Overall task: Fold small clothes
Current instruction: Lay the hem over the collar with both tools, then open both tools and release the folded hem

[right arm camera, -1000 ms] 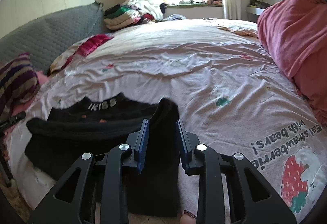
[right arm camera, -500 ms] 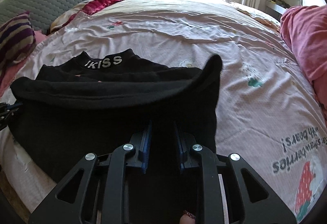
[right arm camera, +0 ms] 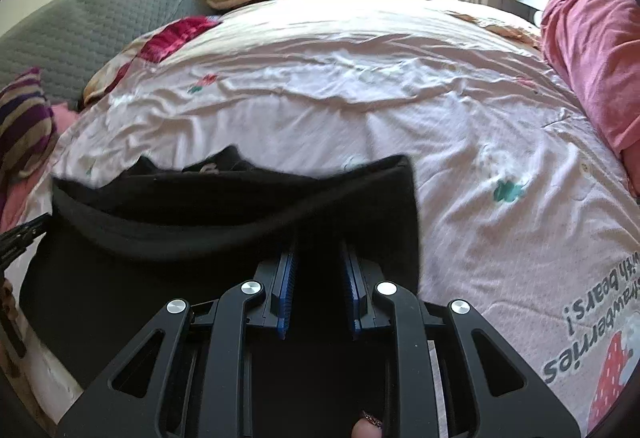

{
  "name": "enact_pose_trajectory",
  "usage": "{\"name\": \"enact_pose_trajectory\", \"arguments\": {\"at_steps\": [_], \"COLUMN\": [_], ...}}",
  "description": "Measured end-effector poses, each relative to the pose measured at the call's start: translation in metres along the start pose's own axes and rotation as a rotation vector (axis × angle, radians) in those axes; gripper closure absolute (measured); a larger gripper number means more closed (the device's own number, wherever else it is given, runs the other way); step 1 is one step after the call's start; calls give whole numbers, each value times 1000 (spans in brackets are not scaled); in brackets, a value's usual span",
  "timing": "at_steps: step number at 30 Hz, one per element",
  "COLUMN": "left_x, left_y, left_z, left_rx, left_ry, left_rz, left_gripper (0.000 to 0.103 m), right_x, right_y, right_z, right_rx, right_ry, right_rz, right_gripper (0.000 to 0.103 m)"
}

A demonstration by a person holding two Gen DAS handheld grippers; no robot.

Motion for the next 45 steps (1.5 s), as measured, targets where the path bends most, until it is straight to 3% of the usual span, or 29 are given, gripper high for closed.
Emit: {"name": "enact_pose_trajectory", "arguments": {"at_steps": [5,8,13,14,15,18,19,27,42,45], "left_x": [5,5,1,0,0,2,4,35,2,1], "left_y": [22,24,21,20,19,15,14,18,28,25], "left_z": [-7,-21,-34,-33,-32,-26,-24,16,-40,-37], "left_rx": [2,-31,-90,-88,-85,-56,-52,-49,31,53], "left_ry": [22,54,83,83,81,68,58,-87,70,69], "left_rz": [43,55,85,80,72,41,34,43,42,18], "left_gripper": [77,74,73,74,82,99,99,101,100,98], "right_x": [8,5,-4,-6,-7,-7,-5,27,4,2], "right_y": [-24,-32,-36,-36,-36,-33,-32,-31,-46,-49], "right_z": [3,0,-13,-15,-16,-14,-9,21,-29,-27], "right_rx": [-22,-15,-2,2,4,22,11,16,-131,-150], "right_ry": [-13,12,61,68,71,67,50,-95,11,11], "right_rz": [-46,-54,-65,-72,-77,-86,-84,-101,-63,-71], "right_gripper": [74,68,68,68,68,89,96,97,96,89]}}
Point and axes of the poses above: each gripper's, at about its wrist camera, not at the fingertips, and z roughly against the way its jaws point, y to its left, x to its top, the point moved 9 cm from there along -z, roughly the way its jaws point, and after that the axes turned 6 degrees about -z, right-handed, at the moved point
